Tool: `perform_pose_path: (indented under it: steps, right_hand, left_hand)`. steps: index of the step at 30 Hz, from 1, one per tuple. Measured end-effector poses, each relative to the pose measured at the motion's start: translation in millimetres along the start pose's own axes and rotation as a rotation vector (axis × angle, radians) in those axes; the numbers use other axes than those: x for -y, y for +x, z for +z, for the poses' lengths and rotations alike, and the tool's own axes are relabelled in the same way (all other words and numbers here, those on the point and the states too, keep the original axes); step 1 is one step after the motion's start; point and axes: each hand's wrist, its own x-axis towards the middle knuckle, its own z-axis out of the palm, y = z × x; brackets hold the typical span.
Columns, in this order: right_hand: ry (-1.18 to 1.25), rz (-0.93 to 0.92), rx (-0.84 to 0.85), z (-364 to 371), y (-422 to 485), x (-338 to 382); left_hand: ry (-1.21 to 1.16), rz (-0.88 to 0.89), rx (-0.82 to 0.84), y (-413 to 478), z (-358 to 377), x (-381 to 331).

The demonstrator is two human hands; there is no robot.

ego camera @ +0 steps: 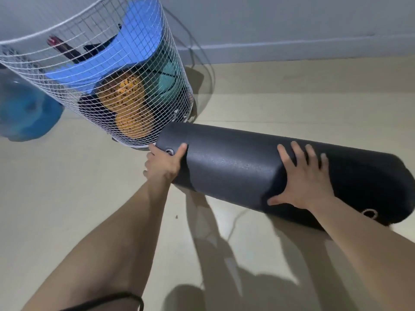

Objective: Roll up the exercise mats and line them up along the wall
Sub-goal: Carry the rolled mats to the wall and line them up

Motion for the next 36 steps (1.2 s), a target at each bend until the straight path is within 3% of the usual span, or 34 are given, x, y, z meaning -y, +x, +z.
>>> perform_pose_path:
  steps: [4, 9, 17, 23, 26, 29, 36]
  right_hand:
    - [0.017, 0.011, -0.045, 2, 8, -2]
    - [0.000, -0.001, -0.059, 5, 0, -2]
    - [-0.077, -0.013, 0.037, -12, -19, -12]
    - [-0.094, 0.016, -0.052, 1, -29, -10]
    - [-0.092, 0.040, -0.117, 3, -32, 0]
    - [-0.052, 0.089, -0.159, 6, -38, 27]
    - [-0.106, 0.116, -0.277, 28, -49, 34]
  left_hand:
    - [-0.187, 0.012, -0.043, 9, 13, 4]
    - [-0.160, -0.014, -0.169, -16, 29, 9]
    - [-0.195, -0.100, -0.062, -71, 58, 40]
    - [-0.312, -0.095, 0.124, -58, 55, 58]
    - [-0.437, -0.122, 0.037, -46, 37, 52]
    - [-0.338, -0.105, -0.114, -34, 29, 40]
    - [-0.448, 0.019, -0.087, -21, 36, 61]
